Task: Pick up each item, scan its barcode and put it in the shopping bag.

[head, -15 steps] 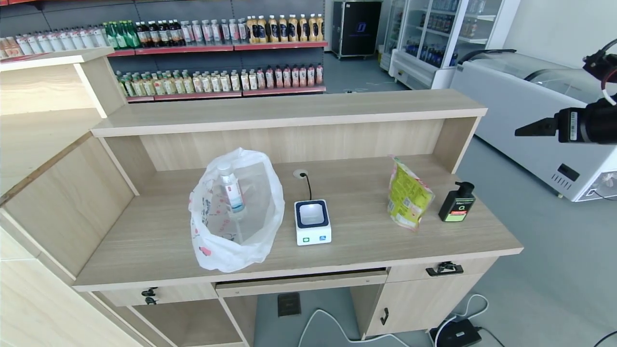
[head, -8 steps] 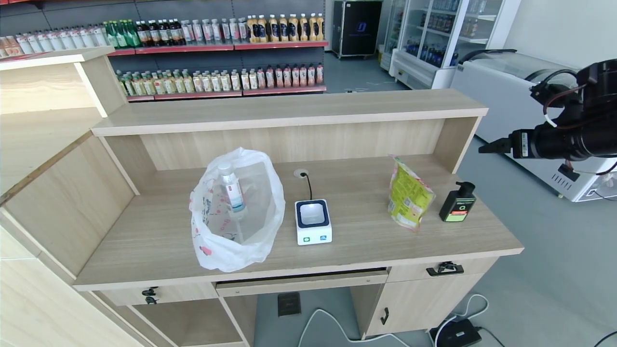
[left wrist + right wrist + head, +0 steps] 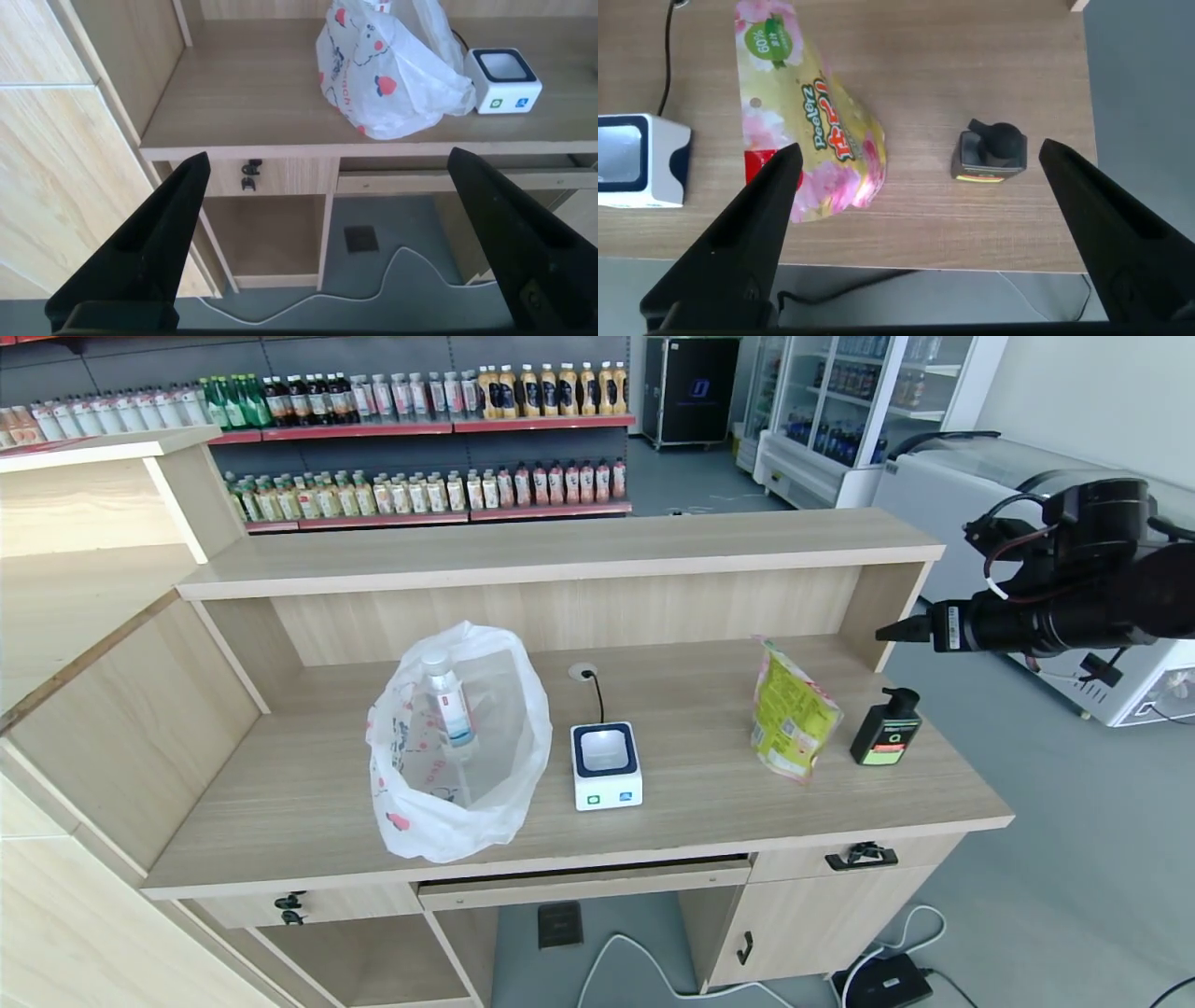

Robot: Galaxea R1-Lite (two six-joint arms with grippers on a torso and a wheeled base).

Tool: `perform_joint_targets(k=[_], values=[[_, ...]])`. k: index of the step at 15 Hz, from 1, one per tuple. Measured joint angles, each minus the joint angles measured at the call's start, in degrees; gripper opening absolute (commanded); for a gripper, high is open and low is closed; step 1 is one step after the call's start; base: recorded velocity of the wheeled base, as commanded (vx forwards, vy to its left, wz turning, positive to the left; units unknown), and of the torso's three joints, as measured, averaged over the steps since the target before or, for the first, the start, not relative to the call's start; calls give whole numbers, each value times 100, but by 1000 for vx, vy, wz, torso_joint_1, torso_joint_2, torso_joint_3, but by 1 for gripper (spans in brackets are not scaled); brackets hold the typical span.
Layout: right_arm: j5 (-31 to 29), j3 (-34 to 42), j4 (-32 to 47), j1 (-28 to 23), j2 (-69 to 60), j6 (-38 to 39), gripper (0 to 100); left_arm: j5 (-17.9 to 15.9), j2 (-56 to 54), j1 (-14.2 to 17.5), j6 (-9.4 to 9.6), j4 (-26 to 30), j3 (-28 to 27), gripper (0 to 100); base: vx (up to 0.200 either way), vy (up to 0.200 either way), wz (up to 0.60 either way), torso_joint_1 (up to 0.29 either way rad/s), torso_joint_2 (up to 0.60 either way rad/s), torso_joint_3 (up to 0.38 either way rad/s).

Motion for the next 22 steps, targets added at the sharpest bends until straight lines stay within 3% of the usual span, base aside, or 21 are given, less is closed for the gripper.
perform_joint_targets(k=[15,22], values=[[6,-9,-987,462,1185,77,100,0,0,0,0,0,0,100,0,0,0,0,0,0],[6,-205,-1050,547,1604,66,100,-2,0,0,0,0,0,100,0,0,0,0,0,0]])
